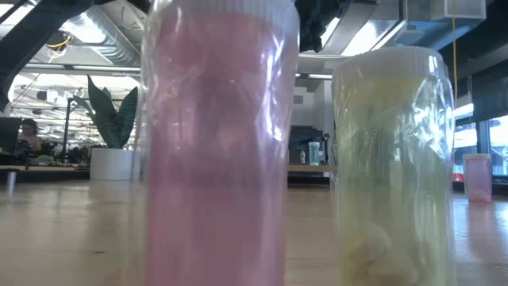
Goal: Pick and place medicine bottles onto shelf by color
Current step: Put the top yellow pill bottle on the shelf
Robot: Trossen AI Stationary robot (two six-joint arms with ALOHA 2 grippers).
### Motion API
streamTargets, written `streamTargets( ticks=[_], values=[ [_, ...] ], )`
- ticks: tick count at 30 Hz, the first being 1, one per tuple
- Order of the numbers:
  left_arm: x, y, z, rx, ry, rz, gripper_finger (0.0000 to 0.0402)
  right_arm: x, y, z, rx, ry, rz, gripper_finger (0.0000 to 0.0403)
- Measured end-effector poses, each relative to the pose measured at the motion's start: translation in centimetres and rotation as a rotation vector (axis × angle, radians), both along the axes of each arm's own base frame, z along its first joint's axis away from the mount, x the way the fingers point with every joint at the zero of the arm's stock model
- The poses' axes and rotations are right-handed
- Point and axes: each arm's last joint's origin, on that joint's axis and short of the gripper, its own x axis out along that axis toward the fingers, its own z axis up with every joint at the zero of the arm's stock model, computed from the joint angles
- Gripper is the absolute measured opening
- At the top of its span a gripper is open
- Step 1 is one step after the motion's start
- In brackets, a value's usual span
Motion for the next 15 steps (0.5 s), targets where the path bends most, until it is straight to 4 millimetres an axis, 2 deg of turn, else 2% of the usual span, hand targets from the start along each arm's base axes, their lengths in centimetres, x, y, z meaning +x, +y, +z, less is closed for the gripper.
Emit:
streamTargets(
  ticks=[15],
  values=[
    [0.09, 0.05, -0.41, -0.011, 0.006, 0.035, 0.0094, 0.00, 0.00, 0.00, 0.000, 0.000, 0.000, 0.0179]
  ],
)
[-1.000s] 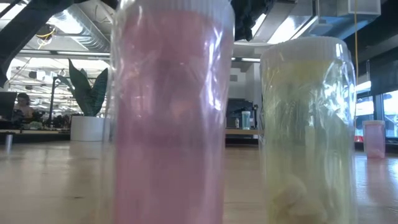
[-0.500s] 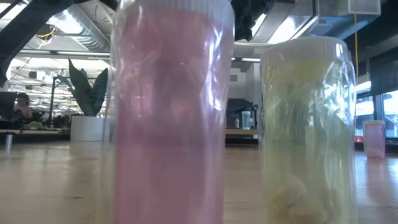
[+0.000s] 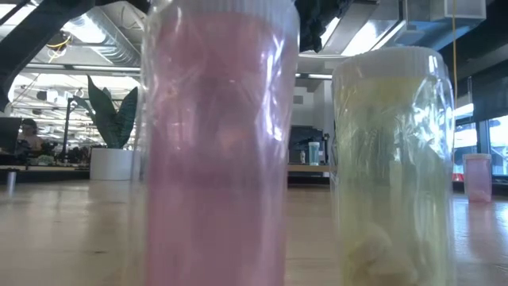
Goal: Pick and place medicine bottles onto shelf by color
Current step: Put the top yellow pill bottle on the shelf
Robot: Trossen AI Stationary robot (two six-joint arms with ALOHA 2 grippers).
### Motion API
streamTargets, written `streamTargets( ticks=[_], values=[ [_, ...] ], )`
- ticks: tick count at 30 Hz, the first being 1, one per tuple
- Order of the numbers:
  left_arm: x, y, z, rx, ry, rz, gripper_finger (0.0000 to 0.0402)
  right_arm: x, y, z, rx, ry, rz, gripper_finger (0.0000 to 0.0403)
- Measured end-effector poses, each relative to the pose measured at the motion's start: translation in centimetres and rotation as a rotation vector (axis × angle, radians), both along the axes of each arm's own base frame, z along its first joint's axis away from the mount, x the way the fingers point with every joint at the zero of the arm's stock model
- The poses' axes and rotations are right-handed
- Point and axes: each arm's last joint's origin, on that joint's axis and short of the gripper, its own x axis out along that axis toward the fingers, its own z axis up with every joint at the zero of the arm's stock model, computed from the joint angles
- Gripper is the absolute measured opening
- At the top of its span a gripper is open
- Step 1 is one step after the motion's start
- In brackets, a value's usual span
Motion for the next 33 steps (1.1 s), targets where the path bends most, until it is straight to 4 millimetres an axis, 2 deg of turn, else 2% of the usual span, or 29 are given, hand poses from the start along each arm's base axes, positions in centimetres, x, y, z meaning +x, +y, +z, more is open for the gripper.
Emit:
streamTargets(
  ticks=[11, 23, 33],
  values=[
    [0.4, 0.1, -1.1, -0.019, 0.022, -0.005, 0.0094, 0.0, 0.0, 0.0, 0.000, 0.000, 0.000, 0.0179],
    [0.4, 0.1, -1.1, -0.007, 0.032, -0.004, 0.0095, 0.0, 0.0, 0.0, 0.000, 0.000, 0.000, 0.0179],
    [0.4, 0.1, -1.1, -0.005, 0.036, -0.022, 0.0135, 0.0, 0.0, 0.0, 0.000, 0.000, 0.000, 0.0179]
  ],
)
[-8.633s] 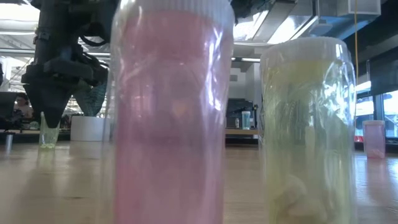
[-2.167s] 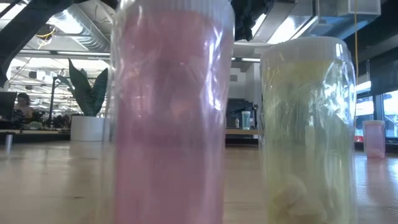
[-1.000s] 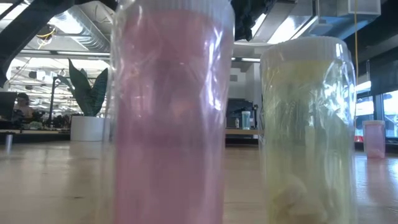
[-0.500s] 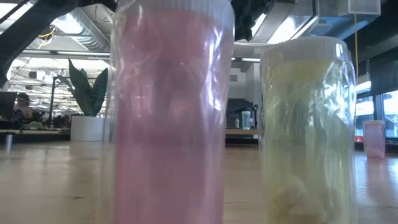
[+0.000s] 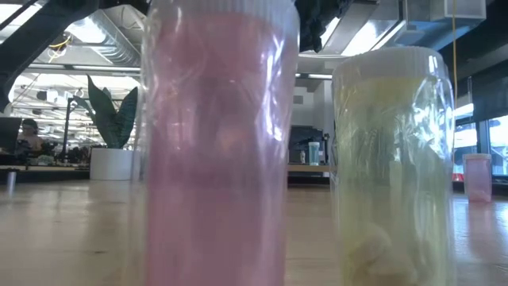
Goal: Pick and place medicine bottles onto shelf by color
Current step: Put the top yellow pill bottle on the shelf, then put the top pink pill bottle on the shelf aligned with the other pink pill bottle
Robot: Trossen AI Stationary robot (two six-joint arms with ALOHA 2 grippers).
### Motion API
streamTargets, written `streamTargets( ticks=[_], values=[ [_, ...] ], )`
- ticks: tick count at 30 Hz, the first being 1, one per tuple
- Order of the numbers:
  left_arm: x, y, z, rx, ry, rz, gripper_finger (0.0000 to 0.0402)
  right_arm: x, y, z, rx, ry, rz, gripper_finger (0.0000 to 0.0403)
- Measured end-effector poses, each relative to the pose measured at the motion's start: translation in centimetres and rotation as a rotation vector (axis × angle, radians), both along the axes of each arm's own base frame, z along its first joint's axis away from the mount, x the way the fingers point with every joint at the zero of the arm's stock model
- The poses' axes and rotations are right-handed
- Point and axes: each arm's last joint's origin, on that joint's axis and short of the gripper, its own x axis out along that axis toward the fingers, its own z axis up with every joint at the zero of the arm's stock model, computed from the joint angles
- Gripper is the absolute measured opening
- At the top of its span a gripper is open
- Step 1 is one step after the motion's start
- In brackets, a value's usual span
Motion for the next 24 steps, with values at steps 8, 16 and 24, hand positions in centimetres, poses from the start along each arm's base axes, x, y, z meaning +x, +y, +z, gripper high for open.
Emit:
streamTargets(
  ticks=[8, 16, 24],
  values=[
    [-0.01, 0.01, -0.01, 0.000, 0.000, 0.000, 0.0167, 0.00, 0.00, 0.00, 0.000, 0.000, 0.000, 0.0179],
    [0.00, 0.02, -0.01, 0.000, 0.000, 0.001, 0.0215, 0.00, 0.00, 0.00, 0.000, 0.000, 0.000, 0.0179],
    [-0.03, 0.01, 0.07, 0.003, 0.000, 0.002, 0.0223, 0.00, 0.00, 0.00, 0.000, 0.000, 0.000, 0.0179]
  ],
)
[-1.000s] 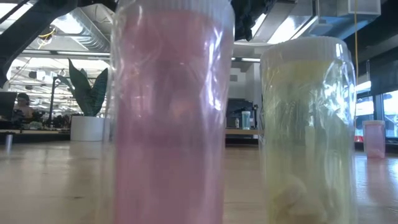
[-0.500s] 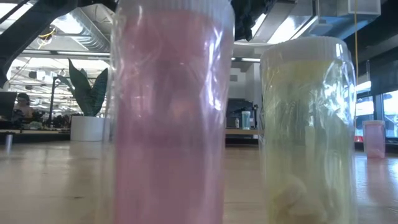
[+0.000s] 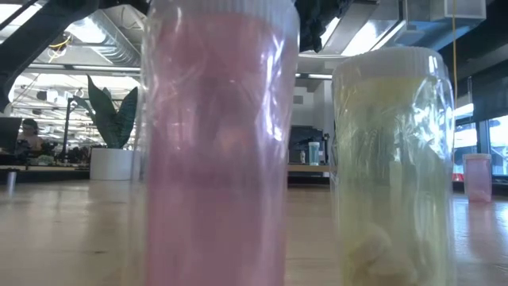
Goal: Pick and place medicine bottles onto shelf by color
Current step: Put the top pink pill bottle on the shelf aligned with the other pink pill bottle
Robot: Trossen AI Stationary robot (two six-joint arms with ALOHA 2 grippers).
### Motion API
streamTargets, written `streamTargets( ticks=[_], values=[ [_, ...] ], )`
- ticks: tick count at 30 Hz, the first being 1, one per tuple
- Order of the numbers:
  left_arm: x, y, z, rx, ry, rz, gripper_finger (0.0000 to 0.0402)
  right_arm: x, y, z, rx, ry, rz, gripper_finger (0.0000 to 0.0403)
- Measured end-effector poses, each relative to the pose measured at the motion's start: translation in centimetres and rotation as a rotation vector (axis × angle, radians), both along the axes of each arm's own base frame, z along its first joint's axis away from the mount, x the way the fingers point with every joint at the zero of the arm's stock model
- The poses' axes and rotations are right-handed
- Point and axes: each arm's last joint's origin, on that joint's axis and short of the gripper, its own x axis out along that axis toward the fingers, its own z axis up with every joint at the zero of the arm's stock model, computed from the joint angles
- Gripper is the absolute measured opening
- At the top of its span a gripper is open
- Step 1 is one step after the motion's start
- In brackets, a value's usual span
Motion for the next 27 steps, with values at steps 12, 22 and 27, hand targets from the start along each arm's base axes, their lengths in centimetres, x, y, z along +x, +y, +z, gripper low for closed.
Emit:
streamTargets(
  ticks=[12, 22, 27],
  values=[
    [0.1, 0.1, 1.6, 0.026, -0.006, 0.003, 0.0226, 0.0, 0.0, 0.0, 0.000, 0.000, 0.000, 0.0179],
    [0.0, 0.1, 3.2, 0.033, 0.007, 0.005, 0.0226, 0.0, 0.0, 0.0, 0.000, 0.000, 0.000, 0.0179],
    [-0.2, 0.0, 4.0, 0.022, 0.018, 0.017, 0.0226, 0.0, 0.0, 0.0, 0.000, 0.000, 0.000, 0.0179]
  ],
)
